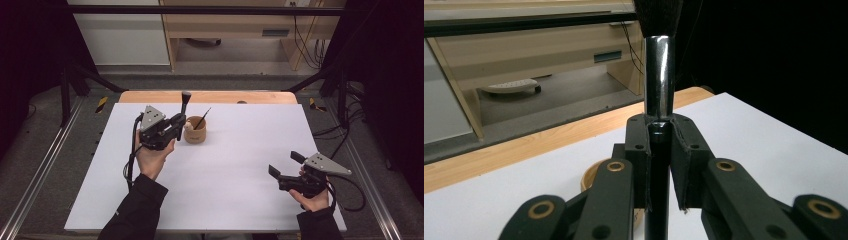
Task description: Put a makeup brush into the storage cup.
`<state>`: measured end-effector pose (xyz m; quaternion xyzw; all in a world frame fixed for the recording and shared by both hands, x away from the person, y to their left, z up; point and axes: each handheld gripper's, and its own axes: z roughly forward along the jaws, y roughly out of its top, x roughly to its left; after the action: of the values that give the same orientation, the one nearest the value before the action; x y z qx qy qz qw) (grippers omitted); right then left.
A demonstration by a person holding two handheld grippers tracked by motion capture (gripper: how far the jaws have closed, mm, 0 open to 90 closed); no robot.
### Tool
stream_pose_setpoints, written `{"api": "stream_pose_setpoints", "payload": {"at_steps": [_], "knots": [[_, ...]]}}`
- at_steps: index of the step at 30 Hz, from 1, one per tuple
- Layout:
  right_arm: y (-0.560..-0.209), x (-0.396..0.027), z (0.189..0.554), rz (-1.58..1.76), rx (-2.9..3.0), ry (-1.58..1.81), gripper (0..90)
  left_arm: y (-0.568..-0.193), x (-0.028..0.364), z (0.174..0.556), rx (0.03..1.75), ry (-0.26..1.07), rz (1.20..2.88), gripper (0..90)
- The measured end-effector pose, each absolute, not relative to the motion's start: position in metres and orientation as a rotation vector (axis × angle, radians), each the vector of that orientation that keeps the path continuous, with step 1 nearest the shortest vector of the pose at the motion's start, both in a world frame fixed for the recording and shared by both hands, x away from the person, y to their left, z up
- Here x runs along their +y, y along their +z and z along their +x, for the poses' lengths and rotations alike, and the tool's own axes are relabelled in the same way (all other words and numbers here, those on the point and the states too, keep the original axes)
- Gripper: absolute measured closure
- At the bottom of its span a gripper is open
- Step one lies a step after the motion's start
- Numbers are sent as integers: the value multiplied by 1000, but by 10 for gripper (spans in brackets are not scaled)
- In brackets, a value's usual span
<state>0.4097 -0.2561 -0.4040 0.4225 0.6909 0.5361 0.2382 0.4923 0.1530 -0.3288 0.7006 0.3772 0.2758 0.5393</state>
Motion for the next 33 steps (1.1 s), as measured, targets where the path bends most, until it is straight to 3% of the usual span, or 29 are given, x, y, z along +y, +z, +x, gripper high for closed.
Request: {"api": "stream_pose_setpoints", "payload": {"at_steps": [33], "knots": [[-404, -256, 410, 1152, 1891, 1471, 51, -333, 132, 535, 925, 662, 1641, 790]]}}
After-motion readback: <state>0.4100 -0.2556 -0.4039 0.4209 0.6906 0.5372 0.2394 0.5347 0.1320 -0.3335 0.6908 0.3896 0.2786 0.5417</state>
